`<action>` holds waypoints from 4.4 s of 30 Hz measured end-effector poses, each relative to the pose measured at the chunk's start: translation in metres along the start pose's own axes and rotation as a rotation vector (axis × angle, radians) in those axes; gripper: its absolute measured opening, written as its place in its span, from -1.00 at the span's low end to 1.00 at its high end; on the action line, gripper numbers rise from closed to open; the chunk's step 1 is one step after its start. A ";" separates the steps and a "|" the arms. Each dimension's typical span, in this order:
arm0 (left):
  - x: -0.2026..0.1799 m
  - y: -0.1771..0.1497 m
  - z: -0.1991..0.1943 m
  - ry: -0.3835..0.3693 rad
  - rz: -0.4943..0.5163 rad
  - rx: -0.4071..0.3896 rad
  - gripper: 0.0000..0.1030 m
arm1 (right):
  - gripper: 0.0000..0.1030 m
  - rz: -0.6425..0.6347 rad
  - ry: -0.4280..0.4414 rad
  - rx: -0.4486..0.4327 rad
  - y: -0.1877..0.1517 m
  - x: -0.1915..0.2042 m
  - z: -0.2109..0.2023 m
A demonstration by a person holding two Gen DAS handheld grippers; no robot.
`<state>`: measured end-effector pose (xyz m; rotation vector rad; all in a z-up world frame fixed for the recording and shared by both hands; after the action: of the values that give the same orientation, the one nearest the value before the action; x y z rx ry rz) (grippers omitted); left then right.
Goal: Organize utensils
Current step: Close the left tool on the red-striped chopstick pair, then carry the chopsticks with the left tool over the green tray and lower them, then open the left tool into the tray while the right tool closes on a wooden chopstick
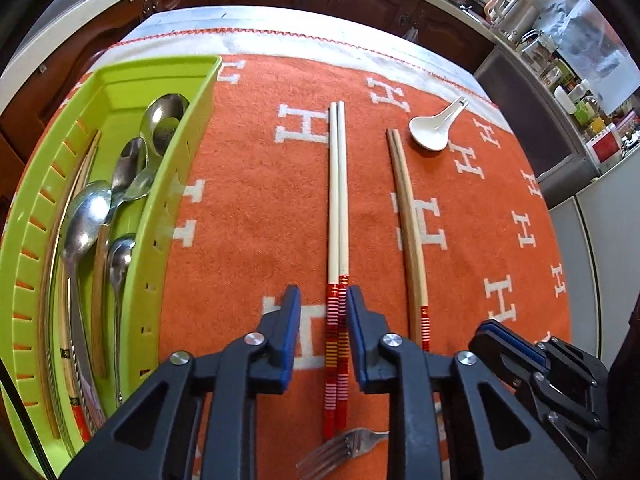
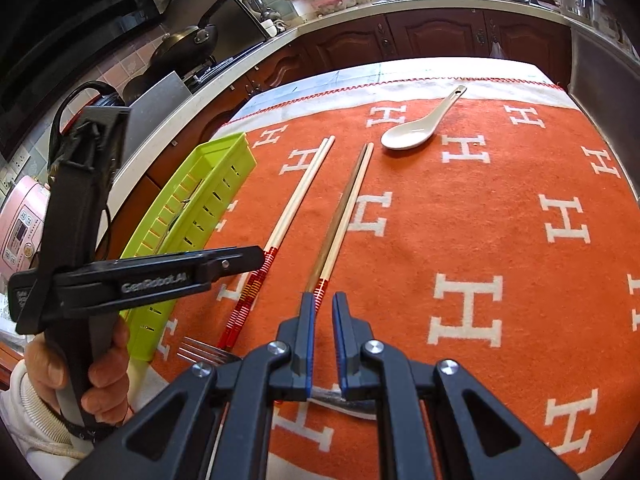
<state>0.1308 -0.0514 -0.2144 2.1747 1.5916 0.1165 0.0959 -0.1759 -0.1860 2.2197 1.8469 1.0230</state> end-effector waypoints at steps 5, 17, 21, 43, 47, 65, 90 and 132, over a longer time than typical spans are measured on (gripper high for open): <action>0.000 0.006 0.005 0.019 0.011 -0.020 -0.61 | -0.80 -0.002 0.000 0.012 0.000 0.000 0.005; -0.016 0.025 0.016 0.141 0.137 -0.039 -0.53 | -0.80 0.008 0.003 0.028 0.000 -0.002 0.012; -0.017 0.025 0.016 0.163 0.140 -0.050 -0.53 | -0.80 0.013 -0.001 0.026 0.001 -0.004 0.012; -0.003 0.025 0.011 0.203 0.078 -0.079 -0.59 | -0.80 0.032 0.001 0.038 0.000 -0.011 0.014; 0.001 0.024 0.009 0.188 0.074 -0.083 -0.59 | -0.80 0.031 0.000 0.034 -0.001 -0.011 0.012; 0.008 0.022 0.009 0.112 -0.005 -0.068 -0.83 | -0.80 0.078 0.009 0.052 -0.003 -0.021 0.015; 0.008 0.026 -0.072 0.135 0.041 -0.201 -0.84 | -0.80 0.054 -0.040 0.039 -0.006 -0.009 0.022; 0.093 -0.004 -0.110 0.214 -0.063 -0.224 -0.25 | -0.79 0.048 -0.152 0.044 0.007 0.016 0.034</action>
<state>0.1235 0.0682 -0.1342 1.9905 1.6702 0.4988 0.1209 -0.1515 -0.2017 2.3057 1.7768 0.8027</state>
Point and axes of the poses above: each gripper's, at about its wrist camera, not at the fingertips, and z roughly the way its jaws point, x to its left, y to its top, the point moved 8 cm from there along z, roughly the way its jaws point, and after that the axes turned 11 degrees about z, right-handed, at the moved point
